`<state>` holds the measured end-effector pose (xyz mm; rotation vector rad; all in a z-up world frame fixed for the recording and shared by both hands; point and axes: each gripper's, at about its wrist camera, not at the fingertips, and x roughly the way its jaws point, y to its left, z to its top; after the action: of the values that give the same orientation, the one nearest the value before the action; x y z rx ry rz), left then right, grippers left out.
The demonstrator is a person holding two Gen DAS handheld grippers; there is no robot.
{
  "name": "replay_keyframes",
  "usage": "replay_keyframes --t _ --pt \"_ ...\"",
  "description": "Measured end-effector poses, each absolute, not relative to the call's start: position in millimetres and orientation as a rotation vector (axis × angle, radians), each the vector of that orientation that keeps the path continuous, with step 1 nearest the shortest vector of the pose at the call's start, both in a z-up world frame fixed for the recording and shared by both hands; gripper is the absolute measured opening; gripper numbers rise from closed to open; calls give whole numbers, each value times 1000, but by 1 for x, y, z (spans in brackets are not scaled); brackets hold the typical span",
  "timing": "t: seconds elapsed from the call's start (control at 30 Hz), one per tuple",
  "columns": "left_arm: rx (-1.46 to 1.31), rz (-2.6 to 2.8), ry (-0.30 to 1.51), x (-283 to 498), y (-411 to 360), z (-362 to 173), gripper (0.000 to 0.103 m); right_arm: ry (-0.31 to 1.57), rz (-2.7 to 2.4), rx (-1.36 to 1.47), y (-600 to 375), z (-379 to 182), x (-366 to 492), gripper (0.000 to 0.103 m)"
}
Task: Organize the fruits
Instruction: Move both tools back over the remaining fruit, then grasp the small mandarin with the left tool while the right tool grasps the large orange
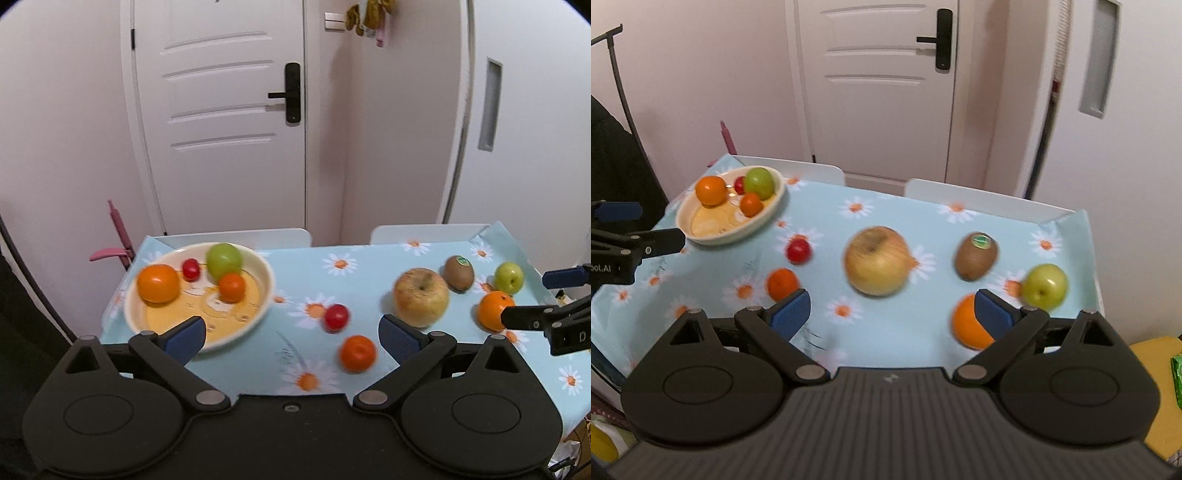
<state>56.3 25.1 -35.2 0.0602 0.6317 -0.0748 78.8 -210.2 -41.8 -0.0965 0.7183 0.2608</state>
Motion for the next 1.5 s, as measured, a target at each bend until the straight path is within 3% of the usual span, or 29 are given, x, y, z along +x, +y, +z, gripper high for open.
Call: replay_keyframes --t 0.33,0.5,0.87,0.97,1.0,1.03,1.37,1.5 --pt "66 -50 646 74 -30 -73 101 743 263 -101 -269 -68 96 103" --pt "52 -28 675 91 -41 -97 96 754 281 -92 -283 -85 110 103" --pt "-17 -4 757 120 -41 -140 65 780 300 -70 -290 -111 129 103" --pt "-30 -4 761 123 -40 -142 61 787 307 -72 -289 -115 130 103" --pt "-31 -5 761 124 -39 -143 57 790 308 -72 -288 -116 130 103" --pt "-33 -8 763 124 -39 -143 44 792 310 -72 -288 -117 131 103" --pt "-2 -19 765 117 -42 -142 43 799 306 -65 -287 -122 137 102" --pt "13 -24 771 112 -43 -141 43 807 305 -64 -285 -124 141 94"
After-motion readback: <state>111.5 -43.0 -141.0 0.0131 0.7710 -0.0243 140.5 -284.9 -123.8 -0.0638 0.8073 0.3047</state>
